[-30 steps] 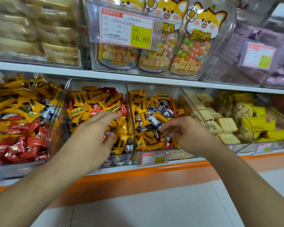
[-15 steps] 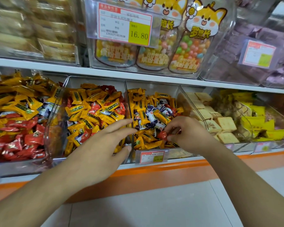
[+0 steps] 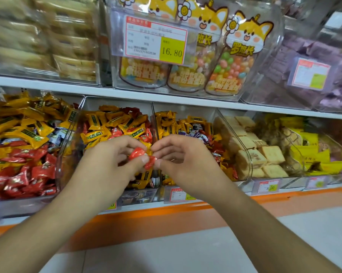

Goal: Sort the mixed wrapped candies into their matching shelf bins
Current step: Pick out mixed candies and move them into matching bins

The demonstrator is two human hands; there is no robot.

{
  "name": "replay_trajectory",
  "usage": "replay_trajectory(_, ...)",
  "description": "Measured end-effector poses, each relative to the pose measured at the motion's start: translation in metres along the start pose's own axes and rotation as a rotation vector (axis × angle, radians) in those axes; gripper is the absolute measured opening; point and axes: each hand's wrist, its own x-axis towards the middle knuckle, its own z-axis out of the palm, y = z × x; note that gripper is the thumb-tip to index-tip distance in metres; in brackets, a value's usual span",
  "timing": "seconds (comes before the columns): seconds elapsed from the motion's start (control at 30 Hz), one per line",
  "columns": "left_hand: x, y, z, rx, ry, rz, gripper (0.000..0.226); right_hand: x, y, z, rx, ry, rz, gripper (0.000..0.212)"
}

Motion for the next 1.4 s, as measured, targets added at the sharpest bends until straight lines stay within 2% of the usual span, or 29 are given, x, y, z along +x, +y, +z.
replay_trajectory(0.1,0.003,-0.007,-0.009,0.298,0.067,0.001,0.015,0.001,0.016,-0.016,-0.1,0.062,0.019,0.024)
replay_trajectory(0.17,0.003,-0.009,-0.01,0.48,0.021,0.043,0.034,0.003,0.035,-0.036,-0.259,0.165,0.036,0.027)
replay_trajectory(0.23,0.002,-0.006,-0.006,0.521,-0.062,0.124,0.049,0.003,0.054,-0.06,-0.412,0.273,0.073,0.032)
replay_trajectory(0.3,0.0,-0.003,0.002,0.532,-0.164,0.191,0.055,-0.001,0.069,-0.08,-0.548,0.312,0.115,0.036)
replay_trajectory(0.4,-0.004,-0.004,0.015,0.522,-0.289,0.216,0.059,-0.004,0.085,-0.094,-0.713,0.251,0.179,0.038)
replay_trajectory(0.5,-0.004,-0.007,0.018,0.505,-0.317,0.207,0.059,-0.005,0.092,-0.093,-0.822,0.171,0.219,0.036)
replay_trajectory(0.6,-0.002,-0.011,0.018,0.502,-0.301,0.222,0.059,-0.003,0.092,-0.093,-0.828,0.141,0.234,0.033)
replay_trajectory(0.73,-0.001,-0.012,0.02,0.509,-0.291,0.236,0.058,0.005,0.098,-0.088,-0.841,0.118,0.259,0.041)
replay_trajectory(0.83,-0.001,-0.012,0.019,0.514,-0.294,0.226,0.058,0.011,0.108,-0.084,-0.84,0.178,0.264,0.039)
replay_trajectory(1.0,-0.003,-0.011,0.018,0.514,-0.304,0.225,0.057,0.011,0.109,-0.082,-0.819,0.229,0.257,0.015)
replay_trajectory(1.17,-0.004,-0.012,0.016,0.511,-0.316,0.226,0.056,0.01,0.11,-0.081,-0.78,0.269,0.267,0.026)
replay_trajectory(1.3,-0.004,-0.009,0.015,0.499,-0.307,0.221,0.054,0.009,0.107,-0.083,-0.72,0.36,0.203,0.027)
replay_trajectory(1.4,-0.005,-0.005,0.013,0.478,-0.264,0.221,0.048,0.006,0.094,-0.085,-0.603,0.434,0.23,0.026)
